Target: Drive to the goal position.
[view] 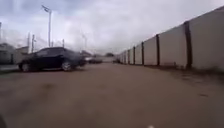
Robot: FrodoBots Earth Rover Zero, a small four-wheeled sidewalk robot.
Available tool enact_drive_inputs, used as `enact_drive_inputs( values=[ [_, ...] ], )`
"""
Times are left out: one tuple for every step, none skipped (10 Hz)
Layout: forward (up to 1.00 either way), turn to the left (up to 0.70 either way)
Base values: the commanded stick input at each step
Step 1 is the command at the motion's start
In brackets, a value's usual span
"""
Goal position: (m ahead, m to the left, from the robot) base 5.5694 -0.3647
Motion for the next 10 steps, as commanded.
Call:
enact_drive_inputs(
  values=[
    [0.50, 0.00],
    [0.50, 0.00],
    [0.50, 0.00],
    [0.50, 0.00],
    [0.50, 0.00],
    [0.50, 0.00],
    [0.50, 0.00],
    [0.50, 0.00],
    [0.50, 0.00],
    [0.50, 0.00]
  ],
)
